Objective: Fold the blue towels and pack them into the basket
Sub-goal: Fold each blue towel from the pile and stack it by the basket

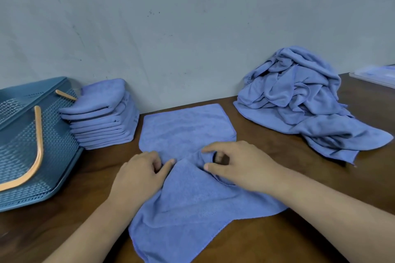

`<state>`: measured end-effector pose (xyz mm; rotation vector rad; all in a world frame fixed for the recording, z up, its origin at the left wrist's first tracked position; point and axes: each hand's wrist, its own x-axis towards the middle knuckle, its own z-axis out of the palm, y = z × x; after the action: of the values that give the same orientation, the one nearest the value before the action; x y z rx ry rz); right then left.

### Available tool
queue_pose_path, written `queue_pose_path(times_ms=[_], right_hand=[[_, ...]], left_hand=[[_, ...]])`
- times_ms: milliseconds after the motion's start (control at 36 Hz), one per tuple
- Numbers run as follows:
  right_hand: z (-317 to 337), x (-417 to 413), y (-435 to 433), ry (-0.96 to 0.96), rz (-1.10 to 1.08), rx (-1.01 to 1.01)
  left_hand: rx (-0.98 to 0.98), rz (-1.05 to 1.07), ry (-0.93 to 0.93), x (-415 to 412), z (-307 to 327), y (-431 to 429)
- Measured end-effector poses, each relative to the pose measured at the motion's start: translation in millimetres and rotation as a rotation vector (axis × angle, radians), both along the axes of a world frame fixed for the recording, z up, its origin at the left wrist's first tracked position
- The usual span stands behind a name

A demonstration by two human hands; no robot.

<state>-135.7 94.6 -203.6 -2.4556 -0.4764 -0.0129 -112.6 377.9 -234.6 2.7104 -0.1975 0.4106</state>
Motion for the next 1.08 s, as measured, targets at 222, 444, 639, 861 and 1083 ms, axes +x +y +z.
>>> queue_pose_path(times_ms=[222, 444, 639, 861, 1083], right_hand=[[12, 18, -31, 0.011, -0.183, 0.244], [24, 26, -58, 0.194, -0.253, -0.117], [30, 17, -58, 0.456, -0.179, -0.315], [5, 27, -47, -0.177, -0.056, -0.116], [-9, 27, -48, 0.155, 0.121, -0.373]], left_hand=[[-0.015, -0.024, 0.038, -17, 0, 10], [-0.057, 0.089, 0.133, -32, 8, 30], [-0.111, 0.112, 0.177, -51, 15, 43], [-0.207, -0.085, 0.096, -54, 16, 38], [0.074, -0.136, 0.298, -49, 10, 41]])
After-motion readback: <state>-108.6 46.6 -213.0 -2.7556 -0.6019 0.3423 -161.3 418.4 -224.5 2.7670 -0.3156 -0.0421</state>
